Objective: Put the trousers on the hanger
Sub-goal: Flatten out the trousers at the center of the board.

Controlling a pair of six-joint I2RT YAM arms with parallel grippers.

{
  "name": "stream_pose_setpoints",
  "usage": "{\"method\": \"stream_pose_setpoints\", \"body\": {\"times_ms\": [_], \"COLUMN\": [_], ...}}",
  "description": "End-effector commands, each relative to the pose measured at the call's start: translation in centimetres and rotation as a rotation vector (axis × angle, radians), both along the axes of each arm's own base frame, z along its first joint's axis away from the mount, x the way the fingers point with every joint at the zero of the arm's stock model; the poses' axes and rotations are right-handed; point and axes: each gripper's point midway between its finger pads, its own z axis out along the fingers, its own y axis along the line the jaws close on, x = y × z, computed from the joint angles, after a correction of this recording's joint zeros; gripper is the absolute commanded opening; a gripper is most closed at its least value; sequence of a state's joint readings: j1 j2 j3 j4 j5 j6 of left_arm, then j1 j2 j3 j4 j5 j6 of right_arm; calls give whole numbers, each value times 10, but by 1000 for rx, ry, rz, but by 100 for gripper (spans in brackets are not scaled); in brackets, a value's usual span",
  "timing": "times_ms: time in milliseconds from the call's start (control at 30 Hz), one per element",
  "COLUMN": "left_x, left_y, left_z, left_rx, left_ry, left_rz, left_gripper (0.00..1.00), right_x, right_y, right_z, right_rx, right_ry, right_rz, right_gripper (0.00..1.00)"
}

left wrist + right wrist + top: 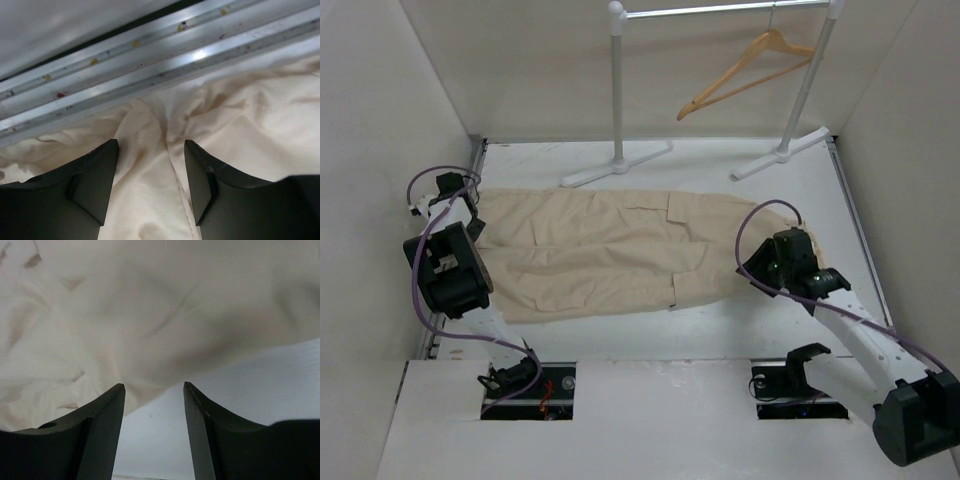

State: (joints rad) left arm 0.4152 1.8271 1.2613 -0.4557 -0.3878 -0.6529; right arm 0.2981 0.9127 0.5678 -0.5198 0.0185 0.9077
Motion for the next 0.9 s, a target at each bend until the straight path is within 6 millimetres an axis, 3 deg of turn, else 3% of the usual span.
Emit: {"method": "stream_pose_setpoints", "body": {"times_ms": [0,67,167,233,300,367,433,500,533,633,767,867], "left_x": [12,15,28,43,54,59,51,31,17,-26,-72,-94], "left_y": [0,-4,-32,-69,-122,-186,-257,-334,-370,-460,-547,-584], "left_z": [46,62,82,92,97,95,87,78,74,71,76,65], "left_rx": [58,91,123,132,115,77,24,-46,-91,-207,-340,-400], "left_ry": [-129,-156,-204,-260,-320,-363,-378,-375,-370,-369,-394,-374], "left_rz": [12,4,-65,-147,-260,-402,-562,-756,-847,-1079,-1304,-1403], "left_gripper": [53,53,50,48,44,41,40,40,41,45,53,56], "right_x": [35,48,71,89,107,120,132,142,146,151,162,169], "right_y": [-2,-12,-40,-64,-93,-124,-157,-174,-179,-184,-189,-194], "right_z": [48,65,88,99,104,103,92,72,60,30,12,4], "right_rx": [0,-9,-35,-59,-98,-141,-198,-226,-234,-247,-247,-257], "right_ry": [-147,-181,-207,-209,-200,-177,-132,-68,-26,58,59,80], "right_rz": [0,-29,-113,-187,-269,-354,-422,-430,-418,-394,-405,-409], "right_gripper": [56,50,18,10,10,17,39,56,61,62,63,63]}}
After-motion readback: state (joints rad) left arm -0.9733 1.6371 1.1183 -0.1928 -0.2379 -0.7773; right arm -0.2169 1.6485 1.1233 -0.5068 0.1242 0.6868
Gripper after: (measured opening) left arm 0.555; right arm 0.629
